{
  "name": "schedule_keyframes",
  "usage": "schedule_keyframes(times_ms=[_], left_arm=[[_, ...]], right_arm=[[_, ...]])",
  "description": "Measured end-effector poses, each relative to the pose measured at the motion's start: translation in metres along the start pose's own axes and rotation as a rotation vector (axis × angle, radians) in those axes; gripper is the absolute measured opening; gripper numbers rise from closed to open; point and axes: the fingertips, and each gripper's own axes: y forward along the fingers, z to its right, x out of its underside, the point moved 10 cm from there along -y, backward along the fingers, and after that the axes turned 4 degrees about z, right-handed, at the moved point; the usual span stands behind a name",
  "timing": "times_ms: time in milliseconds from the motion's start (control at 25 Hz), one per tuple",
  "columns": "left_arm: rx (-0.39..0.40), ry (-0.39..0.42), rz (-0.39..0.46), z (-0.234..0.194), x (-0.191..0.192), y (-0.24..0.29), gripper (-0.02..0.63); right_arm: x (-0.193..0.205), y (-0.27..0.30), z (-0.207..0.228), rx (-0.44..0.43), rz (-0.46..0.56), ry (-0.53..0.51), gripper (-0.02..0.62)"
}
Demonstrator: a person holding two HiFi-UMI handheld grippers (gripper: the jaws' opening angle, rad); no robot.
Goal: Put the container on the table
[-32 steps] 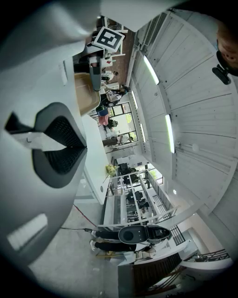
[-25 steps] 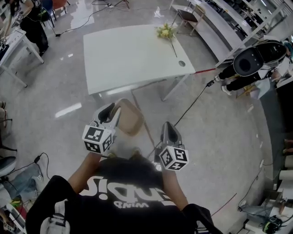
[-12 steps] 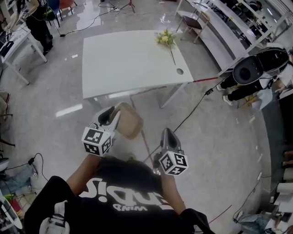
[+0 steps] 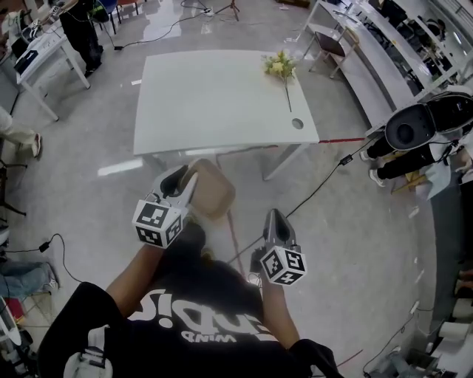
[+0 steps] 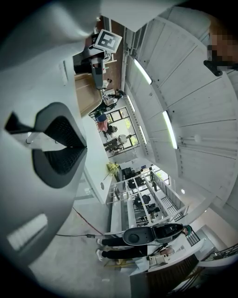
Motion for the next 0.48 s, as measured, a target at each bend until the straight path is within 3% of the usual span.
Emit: schedule_keyframes(times_ms=[480], left_arm=[[0.029, -0.045, 0.010, -0.020, -0.005, 0.080, 0.104]], right_arm=[[-0.015, 0.055, 0.035, 0.039, -0.012, -0.022, 0.000]])
